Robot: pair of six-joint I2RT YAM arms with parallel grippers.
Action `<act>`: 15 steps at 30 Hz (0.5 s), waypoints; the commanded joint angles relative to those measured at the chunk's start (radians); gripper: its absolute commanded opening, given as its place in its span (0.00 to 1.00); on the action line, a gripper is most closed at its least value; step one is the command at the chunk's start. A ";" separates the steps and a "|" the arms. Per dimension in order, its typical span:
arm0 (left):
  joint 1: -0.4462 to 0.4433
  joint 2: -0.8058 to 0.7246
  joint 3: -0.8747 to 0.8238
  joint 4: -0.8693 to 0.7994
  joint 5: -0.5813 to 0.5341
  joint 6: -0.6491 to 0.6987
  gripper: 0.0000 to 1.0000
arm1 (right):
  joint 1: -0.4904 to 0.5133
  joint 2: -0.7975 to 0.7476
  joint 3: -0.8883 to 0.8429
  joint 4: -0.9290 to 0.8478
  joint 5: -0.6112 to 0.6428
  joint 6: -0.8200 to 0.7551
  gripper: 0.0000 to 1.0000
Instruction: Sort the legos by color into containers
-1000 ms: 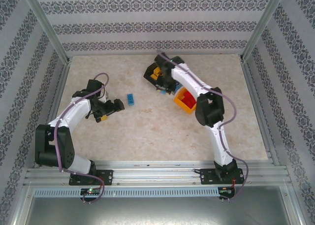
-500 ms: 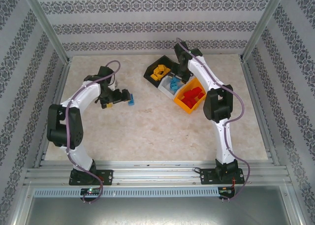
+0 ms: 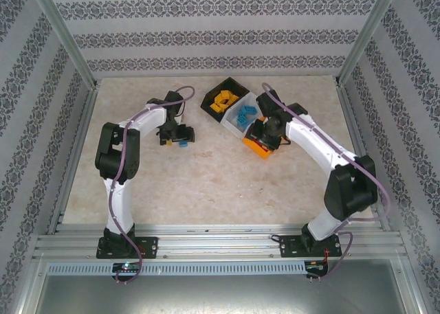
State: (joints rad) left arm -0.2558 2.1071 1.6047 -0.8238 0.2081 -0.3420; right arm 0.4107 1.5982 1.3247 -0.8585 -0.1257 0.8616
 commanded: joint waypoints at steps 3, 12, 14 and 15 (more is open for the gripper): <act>-0.018 0.067 0.079 -0.068 -0.041 0.013 0.66 | 0.050 -0.090 -0.127 0.055 -0.010 0.098 0.56; -0.018 0.073 0.084 -0.067 -0.049 0.014 0.27 | 0.098 -0.216 -0.179 0.031 0.001 0.132 0.56; -0.018 0.052 0.075 -0.065 -0.036 0.002 0.27 | 0.090 -0.258 -0.205 0.030 0.000 0.124 0.56; -0.019 0.039 0.071 -0.063 -0.021 -0.012 0.27 | 0.077 -0.278 -0.223 0.032 -0.009 0.118 0.56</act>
State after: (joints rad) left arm -0.2687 2.1738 1.6760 -0.8490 0.1753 -0.3374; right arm 0.5041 1.3796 1.1416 -0.8169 -0.1322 0.9710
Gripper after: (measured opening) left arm 0.300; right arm 0.563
